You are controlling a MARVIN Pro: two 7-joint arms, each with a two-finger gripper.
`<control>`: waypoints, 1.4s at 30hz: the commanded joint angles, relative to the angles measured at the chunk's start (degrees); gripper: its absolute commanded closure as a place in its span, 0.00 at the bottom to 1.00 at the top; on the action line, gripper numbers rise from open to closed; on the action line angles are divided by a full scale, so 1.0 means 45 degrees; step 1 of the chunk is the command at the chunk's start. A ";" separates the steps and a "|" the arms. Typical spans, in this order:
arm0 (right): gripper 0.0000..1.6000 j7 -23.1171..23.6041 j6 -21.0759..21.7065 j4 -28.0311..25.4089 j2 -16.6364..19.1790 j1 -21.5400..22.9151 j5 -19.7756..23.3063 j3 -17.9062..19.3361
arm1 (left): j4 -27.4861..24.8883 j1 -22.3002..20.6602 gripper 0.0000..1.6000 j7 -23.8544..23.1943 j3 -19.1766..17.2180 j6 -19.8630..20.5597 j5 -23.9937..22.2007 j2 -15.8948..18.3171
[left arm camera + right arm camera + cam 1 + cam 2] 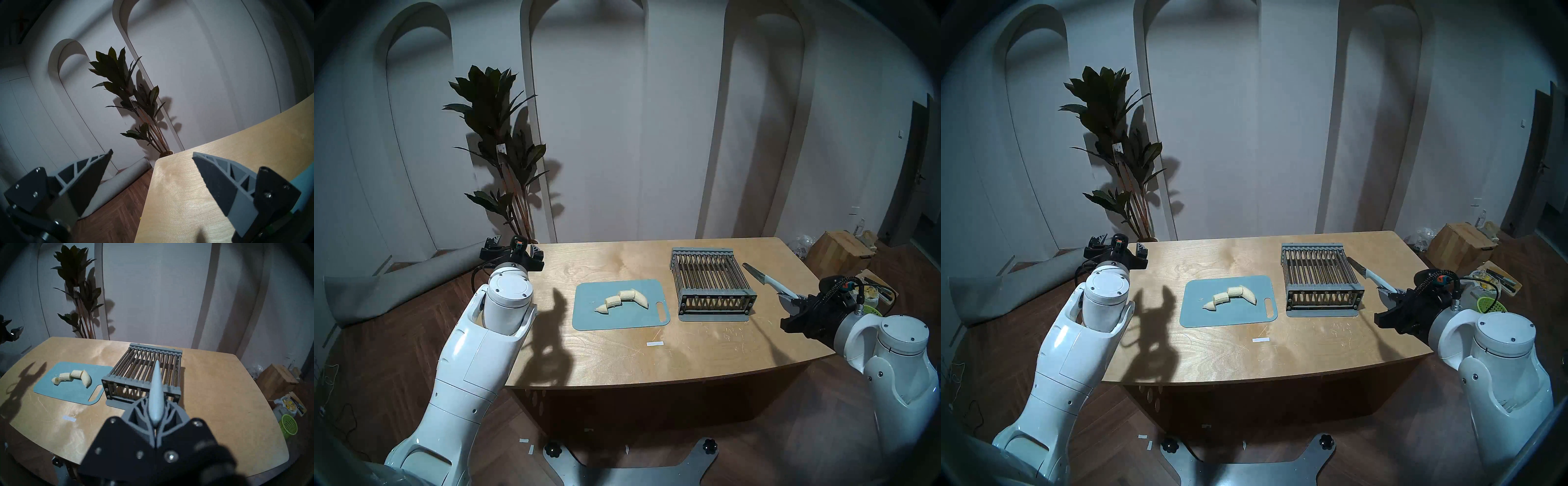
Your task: Cut the banana into four pieces on the cutting board
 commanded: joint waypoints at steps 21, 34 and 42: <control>1.00 -0.0684 -0.3219 0.4196 0.1540 0.4159 0.1647 -0.3640 | -0.0216 -0.0305 0.00 0.0072 0.0001 -0.0086 0.0027 0.0015; 1.00 -0.1015 -0.3614 0.5584 0.1284 0.5796 0.1868 -0.5109 | -0.0212 -0.0299 0.00 0.0090 0.0006 -0.0086 0.0020 0.0018; 1.00 -0.1217 -0.3627 0.6424 0.0907 0.6828 0.1741 -0.5933 | -0.0211 -0.0298 0.00 0.0098 0.0009 -0.0086 0.0018 0.0020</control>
